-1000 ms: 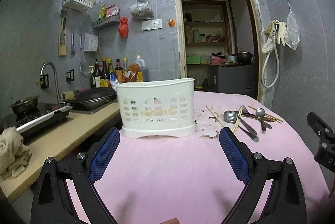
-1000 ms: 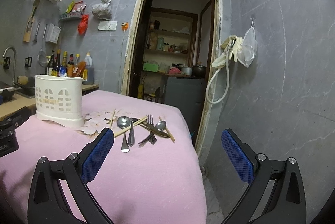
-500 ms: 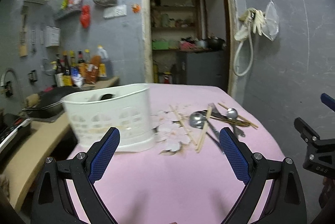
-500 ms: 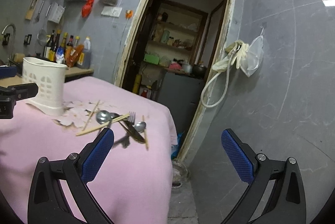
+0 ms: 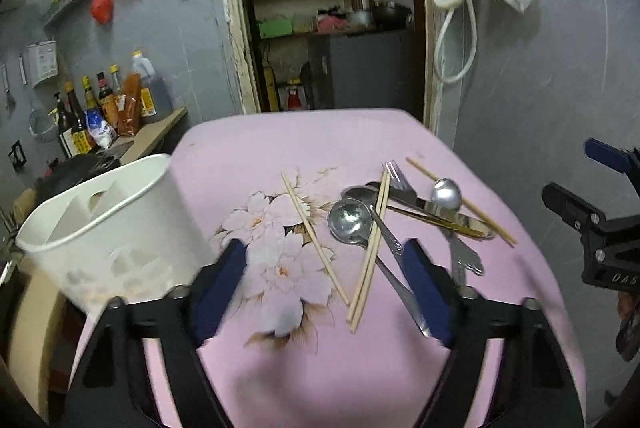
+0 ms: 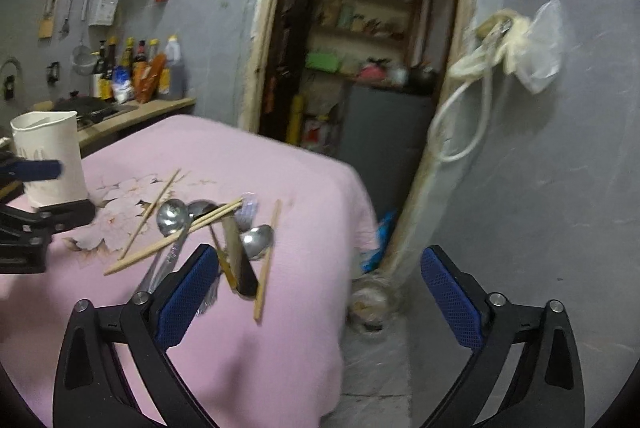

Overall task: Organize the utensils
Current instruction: 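Move both tools down toward the pile of utensils, then close the left tool on a single wooden chopstick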

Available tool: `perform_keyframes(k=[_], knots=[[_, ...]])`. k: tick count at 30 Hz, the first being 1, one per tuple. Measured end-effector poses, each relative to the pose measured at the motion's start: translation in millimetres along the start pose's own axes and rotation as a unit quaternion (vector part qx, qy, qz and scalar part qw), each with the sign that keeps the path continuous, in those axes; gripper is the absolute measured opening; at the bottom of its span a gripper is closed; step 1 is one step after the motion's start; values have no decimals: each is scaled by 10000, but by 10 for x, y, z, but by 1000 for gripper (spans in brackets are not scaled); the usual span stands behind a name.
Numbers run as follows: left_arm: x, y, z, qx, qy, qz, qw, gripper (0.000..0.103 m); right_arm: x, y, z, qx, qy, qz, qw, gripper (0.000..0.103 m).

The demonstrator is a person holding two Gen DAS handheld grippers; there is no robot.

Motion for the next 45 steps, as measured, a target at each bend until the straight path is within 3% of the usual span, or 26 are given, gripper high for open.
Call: perform_keyframes(k=[3, 7, 12, 18, 24, 35, 38, 45], knots=[[62, 25, -252, -58, 225, 29, 9997, 46, 74, -30, -256, 395, 310, -93, 9987, 75], [114, 95, -549, -112, 454, 157, 9988, 30, 168, -55, -602, 772, 747, -269, 9938, 49], [154, 232, -852, -97, 676, 404, 9968, 19, 205, -72, -1010, 1045, 1336, -493, 9843, 33], [180, 318, -1117, -47, 874, 574, 9945, 13, 189, 37, -1348, 1183, 1817, -399, 9754, 14], [124, 451, -1315, -124, 1035, 845, 9910, 10, 189, 100, -1454, 1574, 2068, -394, 9648, 12], [102, 505, -1414, -439, 1034, 1016, 9885, 10, 170, 206, -1713, 1251, 2460, -107, 9611, 9], [24, 494, -1490, -693, 1300, 1089, 9831, 9, 159, 255, -1785, 1150, 2570, -23, 9596, 9], [9, 585, -1471, -951, 1302, 1207, 9795, 9, 147, 234, -1846, 1194, 2655, -141, 9566, 9]])
Point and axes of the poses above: each gripper's, at about its wrist camera, not at the fingertips, and z roughly against the way its jaws point, y to its left, x to its top, the point moved 5 cm from there along -z, roughly the way its jaws point, and after that the axes turned 7 degrees about -z, right-handed, at the moved point
